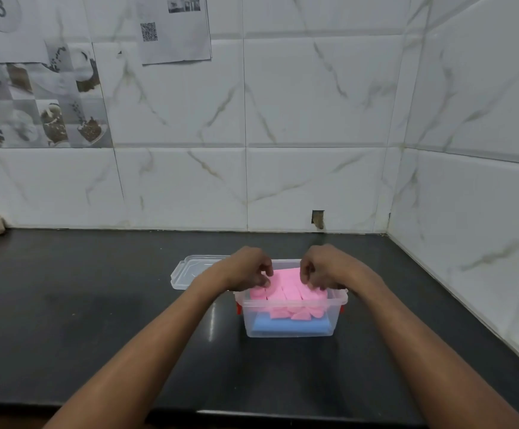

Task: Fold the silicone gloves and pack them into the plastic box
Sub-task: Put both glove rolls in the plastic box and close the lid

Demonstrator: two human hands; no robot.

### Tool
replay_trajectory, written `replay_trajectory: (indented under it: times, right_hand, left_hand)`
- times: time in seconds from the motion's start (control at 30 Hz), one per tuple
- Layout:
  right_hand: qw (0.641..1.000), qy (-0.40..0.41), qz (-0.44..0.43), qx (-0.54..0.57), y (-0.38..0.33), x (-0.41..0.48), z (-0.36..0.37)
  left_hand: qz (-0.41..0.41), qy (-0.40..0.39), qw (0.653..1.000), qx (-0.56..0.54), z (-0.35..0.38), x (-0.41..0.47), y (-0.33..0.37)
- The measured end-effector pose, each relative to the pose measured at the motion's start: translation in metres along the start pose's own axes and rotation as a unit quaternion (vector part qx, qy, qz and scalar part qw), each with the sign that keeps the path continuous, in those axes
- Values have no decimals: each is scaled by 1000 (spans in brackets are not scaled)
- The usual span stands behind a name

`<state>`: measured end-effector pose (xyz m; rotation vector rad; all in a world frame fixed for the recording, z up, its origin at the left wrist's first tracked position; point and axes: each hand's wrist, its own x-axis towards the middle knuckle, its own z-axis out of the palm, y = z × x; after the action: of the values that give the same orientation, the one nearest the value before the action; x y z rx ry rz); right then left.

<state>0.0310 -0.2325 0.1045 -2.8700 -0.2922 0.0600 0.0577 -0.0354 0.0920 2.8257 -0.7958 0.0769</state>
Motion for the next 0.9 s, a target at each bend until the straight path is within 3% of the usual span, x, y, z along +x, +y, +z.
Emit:
replay_trajectory:
  times: [0.1,0.23,0.3,0.4,0.5,0.73,0.9]
  right_hand:
    - [999,-41,2,-34,-2,0,14]
    - [998,55,-1,30,7,0,11]
    - [990,132,-19,36,14,-1,9]
    - [971,218,-49,79,25,-7,17]
    - [953,272,-52,124,39,-14,25]
    - [900,361,-27,244,52,-28,28]
    - [865,421,-25,270,50,-30,20]
  left_hand:
    - [-15,98,993,-67,3,-1,-12]
    - [-129,236,950,-157,9,-1,-38]
    - [-199,218,948,-123,14,-3,-58]
    - [-249,114,962,-21,27,-12,-90]
    - [-227,62,971,41,44,-18,-107]
    - [-150,88,979,103,56,-23,-116]
    - [-87,213,966,114,40,-30,-121]
